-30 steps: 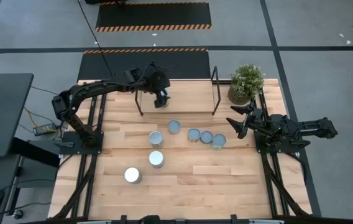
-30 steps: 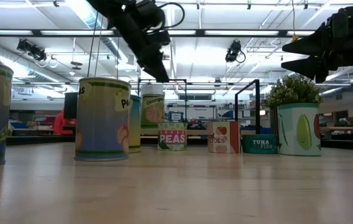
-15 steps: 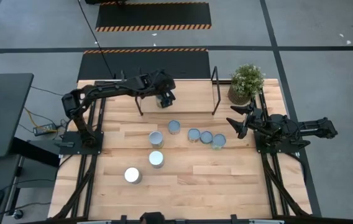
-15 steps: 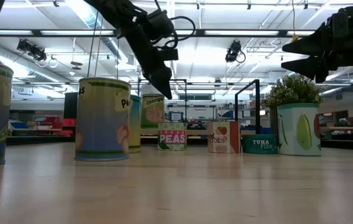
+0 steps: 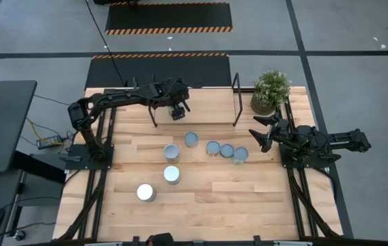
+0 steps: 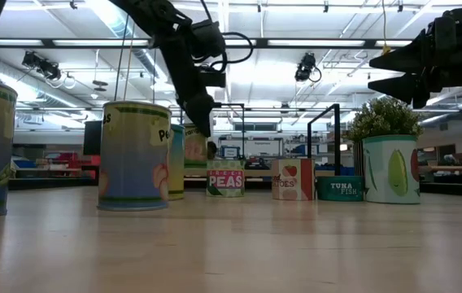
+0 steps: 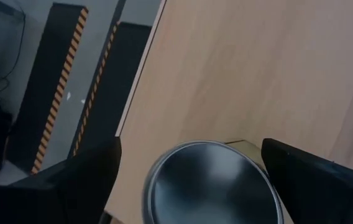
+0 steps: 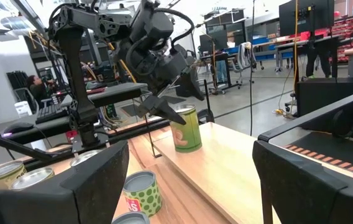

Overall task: Pick and place cans onto a shelf
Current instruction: Put the canned oranges on the shelf, then put the canned peas on the shelf

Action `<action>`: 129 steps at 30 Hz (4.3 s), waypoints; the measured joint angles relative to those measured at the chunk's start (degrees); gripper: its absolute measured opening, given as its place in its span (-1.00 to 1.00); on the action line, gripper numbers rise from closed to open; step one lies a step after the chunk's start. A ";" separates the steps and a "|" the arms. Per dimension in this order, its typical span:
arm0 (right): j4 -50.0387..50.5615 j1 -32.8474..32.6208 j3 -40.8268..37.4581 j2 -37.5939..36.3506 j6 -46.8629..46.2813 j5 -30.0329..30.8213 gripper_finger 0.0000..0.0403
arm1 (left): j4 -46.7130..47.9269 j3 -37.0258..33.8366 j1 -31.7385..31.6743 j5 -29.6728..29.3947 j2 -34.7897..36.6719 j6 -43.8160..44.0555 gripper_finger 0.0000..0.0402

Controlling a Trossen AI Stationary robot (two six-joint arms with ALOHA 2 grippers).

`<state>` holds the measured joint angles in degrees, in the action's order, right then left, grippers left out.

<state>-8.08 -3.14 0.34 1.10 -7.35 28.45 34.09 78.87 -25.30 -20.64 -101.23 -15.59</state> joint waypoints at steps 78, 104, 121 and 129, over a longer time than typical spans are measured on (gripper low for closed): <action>0.00 0.00 0.02 0.00 0.00 0.00 0.74 | -3.18 -1.73 -0.28 -10.12 -0.08 1.94 0.96; 0.00 -0.02 0.02 0.00 0.01 0.02 0.74 | 8.40 -2.54 2.16 -16.24 0.83 -11.01 0.96; 0.00 0.00 0.00 0.00 0.00 0.02 0.74 | 2.27 -3.43 -1.70 -16.70 0.83 -11.85 0.96; 0.00 0.00 0.00 0.01 0.00 0.01 0.74 | 3.27 -3.43 -0.55 -16.69 0.85 -11.28 0.96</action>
<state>-8.08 -3.14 0.34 1.11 -7.35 28.45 37.37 75.44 -25.85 -37.32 -100.38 -26.88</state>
